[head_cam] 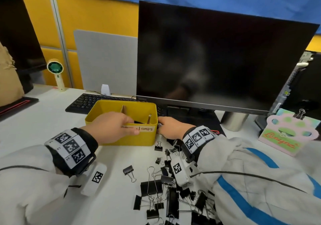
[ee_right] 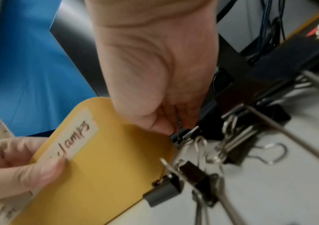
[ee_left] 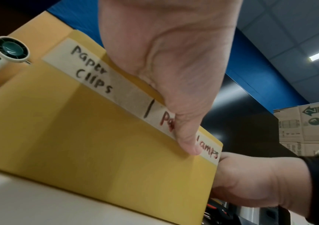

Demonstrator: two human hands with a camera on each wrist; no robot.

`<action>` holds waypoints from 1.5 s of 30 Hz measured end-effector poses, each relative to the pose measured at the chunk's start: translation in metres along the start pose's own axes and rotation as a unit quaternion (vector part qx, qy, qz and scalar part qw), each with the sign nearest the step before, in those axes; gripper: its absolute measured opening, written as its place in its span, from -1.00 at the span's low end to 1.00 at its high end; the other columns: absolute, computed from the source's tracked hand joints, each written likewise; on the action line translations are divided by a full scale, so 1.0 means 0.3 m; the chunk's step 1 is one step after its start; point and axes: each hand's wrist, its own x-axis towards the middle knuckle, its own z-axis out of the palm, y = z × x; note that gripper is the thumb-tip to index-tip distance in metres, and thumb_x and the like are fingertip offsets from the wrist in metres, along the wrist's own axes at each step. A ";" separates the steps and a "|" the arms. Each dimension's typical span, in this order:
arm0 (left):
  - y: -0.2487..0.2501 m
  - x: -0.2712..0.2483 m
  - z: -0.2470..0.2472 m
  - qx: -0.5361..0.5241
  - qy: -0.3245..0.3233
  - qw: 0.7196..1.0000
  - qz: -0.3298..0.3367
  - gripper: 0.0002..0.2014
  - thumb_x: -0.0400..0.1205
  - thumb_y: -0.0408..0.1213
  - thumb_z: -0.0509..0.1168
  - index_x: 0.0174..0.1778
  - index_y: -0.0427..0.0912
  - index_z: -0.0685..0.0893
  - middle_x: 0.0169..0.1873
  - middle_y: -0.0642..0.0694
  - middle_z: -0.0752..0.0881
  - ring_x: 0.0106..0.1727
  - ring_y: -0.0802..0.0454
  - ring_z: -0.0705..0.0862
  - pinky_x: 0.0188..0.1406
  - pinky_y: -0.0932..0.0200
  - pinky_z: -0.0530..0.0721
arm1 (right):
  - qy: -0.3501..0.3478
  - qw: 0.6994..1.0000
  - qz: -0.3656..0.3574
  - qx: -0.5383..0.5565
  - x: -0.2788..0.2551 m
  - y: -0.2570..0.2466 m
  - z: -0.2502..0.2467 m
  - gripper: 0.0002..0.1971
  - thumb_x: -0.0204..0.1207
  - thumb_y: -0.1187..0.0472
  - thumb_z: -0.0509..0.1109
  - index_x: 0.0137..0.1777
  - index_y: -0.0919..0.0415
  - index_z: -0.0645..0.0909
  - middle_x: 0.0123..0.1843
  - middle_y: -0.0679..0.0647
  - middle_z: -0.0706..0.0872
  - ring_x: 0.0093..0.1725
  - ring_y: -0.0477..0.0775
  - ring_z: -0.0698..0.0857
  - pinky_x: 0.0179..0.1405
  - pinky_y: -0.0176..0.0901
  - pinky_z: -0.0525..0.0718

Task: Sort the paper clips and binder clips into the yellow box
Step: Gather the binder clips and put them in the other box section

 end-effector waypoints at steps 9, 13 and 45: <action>0.006 -0.015 0.000 -0.013 0.007 1.000 -0.017 -0.52 0.58 0.33 0.26 0.29 0.16 0.73 0.06 0.10 0.80 0.06 0.12 0.71 0.14 0.02 0.75 | -0.101 0.972 -0.018 -0.211 -0.190 -0.034 -0.021 -0.15 0.39 -0.38 0.48 0.65 -0.21 0.29 0.62 -0.05 0.41 0.50 0.14 0.51 0.47 0.13 0.53; 0.022 -0.018 0.001 -0.027 0.014 1.000 -0.006 -0.58 0.61 0.25 0.31 0.31 0.15 0.70 0.10 0.12 0.77 0.12 0.09 0.69 0.15 0.06 0.73 | -0.105 0.970 0.031 -0.219 -0.217 -0.016 -0.054 -0.01 0.26 -0.45 0.52 0.68 -0.36 0.17 0.71 -0.05 0.28 0.62 0.23 0.36 0.50 0.23 0.42; 0.254 -0.110 0.137 0.029 -0.204 0.973 0.108 -0.56 0.62 0.02 0.34 0.44 0.24 0.48 0.00 -0.02 0.73 -0.28 -0.10 0.79 -0.32 -0.10 0.83 | 0.029 0.879 -0.032 0.475 -0.167 -0.121 -0.167 -0.75 0.57 0.30 0.52 0.22 0.26 0.69 0.18 0.25 0.78 0.11 0.23 0.79 -0.01 0.04 0.82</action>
